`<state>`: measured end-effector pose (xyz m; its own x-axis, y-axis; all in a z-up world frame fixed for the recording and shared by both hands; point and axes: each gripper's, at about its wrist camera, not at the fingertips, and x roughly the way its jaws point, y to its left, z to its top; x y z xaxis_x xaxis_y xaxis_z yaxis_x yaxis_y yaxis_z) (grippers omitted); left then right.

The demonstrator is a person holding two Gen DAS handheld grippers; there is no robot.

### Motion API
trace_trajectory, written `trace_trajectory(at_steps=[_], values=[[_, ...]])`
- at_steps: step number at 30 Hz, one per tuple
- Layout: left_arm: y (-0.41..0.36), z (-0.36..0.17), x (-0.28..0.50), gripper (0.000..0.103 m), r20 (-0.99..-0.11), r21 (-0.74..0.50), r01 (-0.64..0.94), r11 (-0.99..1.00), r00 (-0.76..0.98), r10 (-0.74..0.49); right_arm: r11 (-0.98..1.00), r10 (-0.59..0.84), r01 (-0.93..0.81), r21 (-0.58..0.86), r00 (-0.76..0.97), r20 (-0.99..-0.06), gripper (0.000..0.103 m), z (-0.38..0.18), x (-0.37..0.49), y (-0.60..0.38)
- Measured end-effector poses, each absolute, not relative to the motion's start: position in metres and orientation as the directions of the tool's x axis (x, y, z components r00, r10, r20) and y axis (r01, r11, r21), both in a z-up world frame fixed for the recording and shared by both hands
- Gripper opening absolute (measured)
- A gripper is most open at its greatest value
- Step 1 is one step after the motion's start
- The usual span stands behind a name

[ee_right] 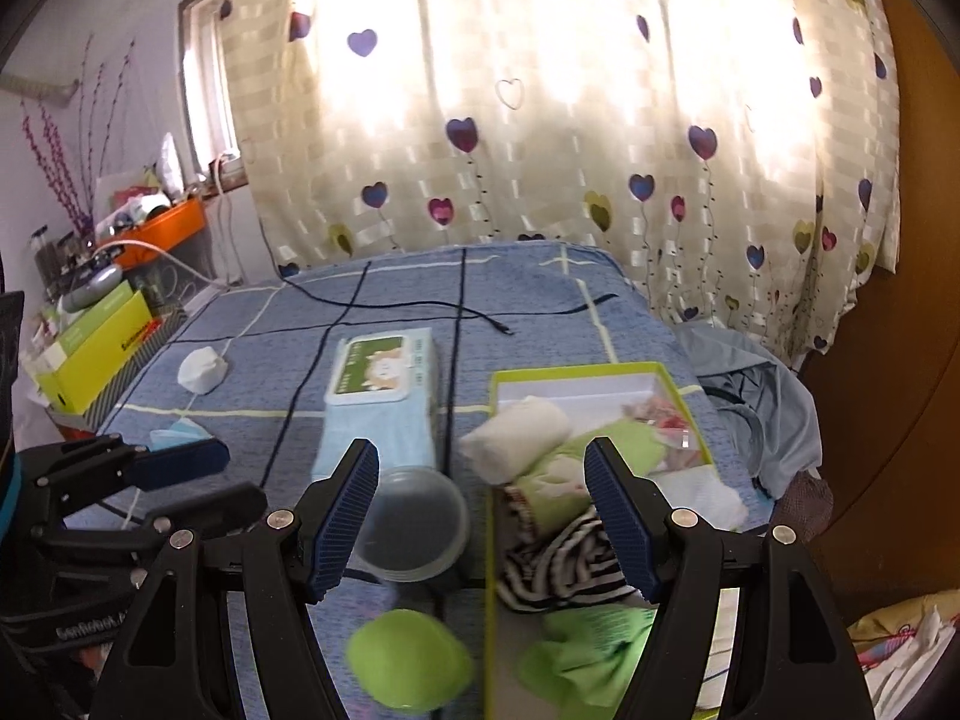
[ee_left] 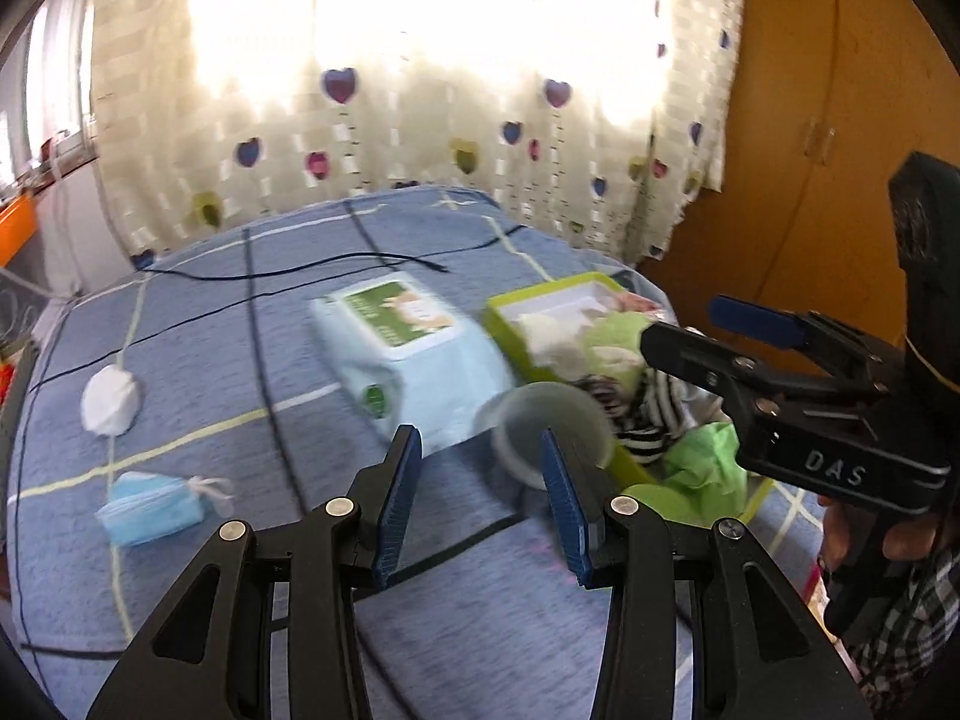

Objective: Organize soft objects
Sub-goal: 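Move both grippers back toward the blue mask and white cloth bundle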

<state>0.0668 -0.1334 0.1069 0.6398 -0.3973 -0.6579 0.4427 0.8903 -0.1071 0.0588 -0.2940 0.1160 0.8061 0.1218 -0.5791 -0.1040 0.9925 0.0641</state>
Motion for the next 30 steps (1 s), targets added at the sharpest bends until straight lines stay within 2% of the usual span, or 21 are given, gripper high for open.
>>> trace_trajectory(at_steps=[30], values=[[0.04,0.073,0.095,0.043,-0.679,-0.135,0.125,0.983,0.71,-0.183,0.953,0.246,-0.304,0.003,0.764,-0.597,0.072,0.087,0.092,-0.141]])
